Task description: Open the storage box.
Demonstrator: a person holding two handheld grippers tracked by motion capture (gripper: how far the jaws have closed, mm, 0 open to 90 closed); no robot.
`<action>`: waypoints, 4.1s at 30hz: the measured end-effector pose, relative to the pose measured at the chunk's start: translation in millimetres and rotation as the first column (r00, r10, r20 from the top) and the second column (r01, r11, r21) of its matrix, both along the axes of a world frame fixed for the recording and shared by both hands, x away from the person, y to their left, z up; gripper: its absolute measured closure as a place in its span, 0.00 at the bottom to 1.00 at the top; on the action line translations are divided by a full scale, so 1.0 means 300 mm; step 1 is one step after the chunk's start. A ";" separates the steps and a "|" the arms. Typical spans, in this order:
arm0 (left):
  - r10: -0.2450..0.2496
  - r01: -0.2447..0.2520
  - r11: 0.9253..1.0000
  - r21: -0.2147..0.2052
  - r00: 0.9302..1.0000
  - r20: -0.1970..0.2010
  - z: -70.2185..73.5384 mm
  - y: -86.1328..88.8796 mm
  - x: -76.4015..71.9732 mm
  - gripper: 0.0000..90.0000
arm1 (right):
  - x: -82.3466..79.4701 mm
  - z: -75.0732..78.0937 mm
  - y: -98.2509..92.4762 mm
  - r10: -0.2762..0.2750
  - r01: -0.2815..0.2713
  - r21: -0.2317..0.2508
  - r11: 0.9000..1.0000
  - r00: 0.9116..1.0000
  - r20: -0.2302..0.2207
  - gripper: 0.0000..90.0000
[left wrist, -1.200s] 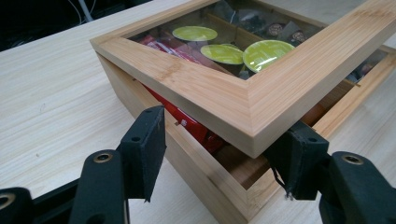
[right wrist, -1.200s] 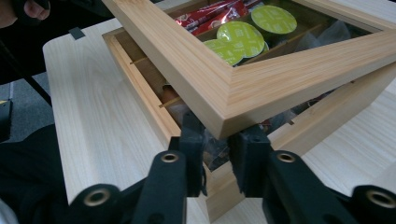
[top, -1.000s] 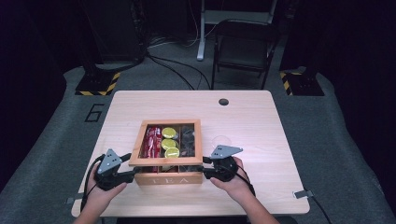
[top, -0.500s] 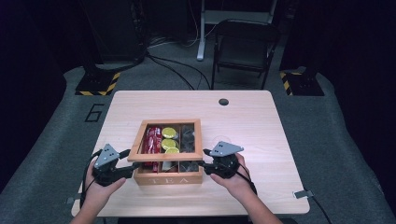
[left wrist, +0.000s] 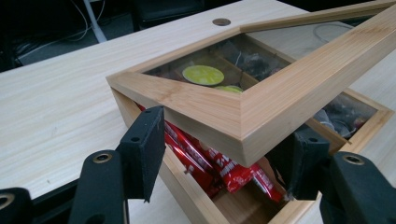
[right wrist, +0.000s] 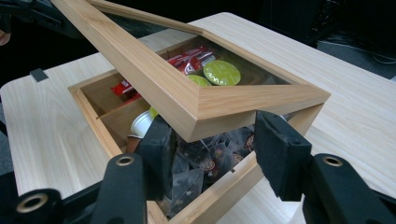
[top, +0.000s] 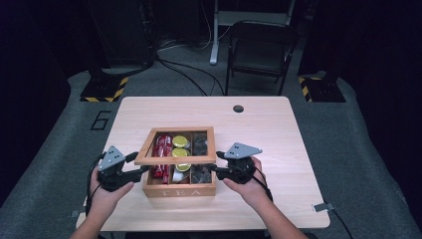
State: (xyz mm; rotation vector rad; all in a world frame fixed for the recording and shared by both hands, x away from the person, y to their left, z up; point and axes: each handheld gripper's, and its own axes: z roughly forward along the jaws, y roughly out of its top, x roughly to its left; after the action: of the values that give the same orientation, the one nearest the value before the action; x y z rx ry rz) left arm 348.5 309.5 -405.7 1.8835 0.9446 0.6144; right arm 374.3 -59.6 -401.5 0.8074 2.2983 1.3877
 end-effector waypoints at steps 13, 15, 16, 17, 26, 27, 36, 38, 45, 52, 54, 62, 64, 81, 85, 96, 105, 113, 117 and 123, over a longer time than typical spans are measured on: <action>0.000 0.001 1.000 -0.018 1.000 0.006 0.068 0.001 0.046 0.45 | 0.032 0.072 0.017 -0.018 0.020 -0.025 0.999 0.998 0.062 0.57; -0.002 0.002 1.000 -0.020 1.000 0.000 0.077 0.001 0.054 0.46 | 0.039 0.079 0.018 -0.020 0.021 -0.017 1.000 0.998 0.063 0.57; -0.002 0.002 1.000 -0.018 1.000 0.004 0.080 0.002 0.057 0.46 | 0.044 0.083 0.016 -0.010 0.011 -0.019 1.000 0.998 0.067 0.57; -0.002 0.002 1.000 -0.017 1.000 0.004 0.083 0.002 0.060 0.46 | 0.044 0.086 0.017 -0.015 0.016 -0.013 1.000 0.998 0.060 0.57; 0.002 -0.001 0.998 -0.062 1.000 0.010 0.102 0.010 0.090 0.46 | 0.076 0.114 0.021 -0.023 0.023 0.000 1.000 0.997 0.069 0.57; 0.003 -0.003 0.998 -0.062 1.000 0.011 0.104 0.011 0.094 0.47 | 0.079 0.120 0.022 -0.027 0.027 0.000 1.000 0.998 0.064 0.57; 0.054 -0.052 0.996 -0.077 0.998 0.019 0.106 0.006 0.133 0.52 | 0.118 0.162 0.026 -0.020 0.020 -0.002 1.000 0.998 0.062 0.57; 0.069 -0.068 0.995 -0.072 0.998 0.015 0.101 0.002 0.147 0.52 | 0.126 0.169 0.027 -0.026 0.026 0.004 1.000 0.998 0.060 0.57; 0.108 -0.106 0.993 -0.061 0.994 0.033 0.090 -0.013 0.187 0.55 | 0.149 0.192 0.035 -0.039 0.039 0.003 0.999 0.996 0.077 0.57; 0.120 -0.117 0.989 -0.093 0.993 0.019 0.081 -0.006 0.213 0.57 | 0.159 0.204 0.039 -0.047 0.046 0.007 0.999 0.996 0.070 0.57; 0.121 -0.119 0.987 -0.104 0.993 0.017 0.080 -0.003 0.217 0.59 | 0.163 0.206 0.039 -0.048 0.048 0.005 0.999 0.996 0.073 0.57; 0.121 -0.118 0.989 -0.087 0.992 0.032 0.071 -0.003 0.234 0.62 | 0.167 0.210 0.046 -0.052 0.053 -0.003 0.999 0.996 0.066 0.54; 0.115 -0.112 0.990 -0.091 0.993 0.027 0.071 0.000 0.237 0.62 | 0.168 0.210 0.049 -0.058 0.058 -0.003 0.998 0.996 0.063 0.54; 0.090 -0.090 0.987 -0.133 0.996 0.000 0.067 0.019 0.255 0.62 | 0.128 0.192 0.035 -0.096 0.098 -0.011 0.995 0.989 0.110 0.48; 0.094 -0.092 0.987 -0.131 0.996 0.008 0.066 0.017 0.254 0.62 | 0.113 0.168 0.008 -0.112 0.114 -0.008 0.994 0.988 0.102 0.46; 0.088 -0.086 0.986 -0.140 0.996 0.008 0.068 0.023 0.261 0.62 | 0.108 0.101 -0.051 -0.162 0.161 0.012 0.987 0.984 0.072 0.45; 0.090 -0.087 0.984 -0.155 0.996 0.016 0.067 0.025 0.268 0.62 | 0.101 0.024 -0.020 -0.142 0.142 -0.011 0.990 0.989 0.031 0.45; 0.091 -0.088 0.984 -0.153 0.996 0.015 0.068 0.025 0.267 0.62 | 0.079 -0.015 0.040 -0.081 0.082 -0.034 0.996 0.997 0.019 0.49; 0.092 -0.088 0.984 -0.154 0.996 0.016 0.067 0.025 0.268 0.62 | 0.081 -0.029 0.059 -0.079 0.079 -0.026 0.997 0.997 0.002 0.48; 0.091 -0.088 0.984 -0.156 0.996 0.014 0.067 0.025 0.268 0.62 | 0.087 -0.050 0.078 -0.065 0.064 -0.036 0.997 0.998 -0.013 0.48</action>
State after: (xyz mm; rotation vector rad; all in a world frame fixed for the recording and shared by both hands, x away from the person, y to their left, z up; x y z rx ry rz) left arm 428.8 316.9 -385.6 1.7010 1.0382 0.5951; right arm 400.5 -36.1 -416.7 0.8752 2.2795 1.3139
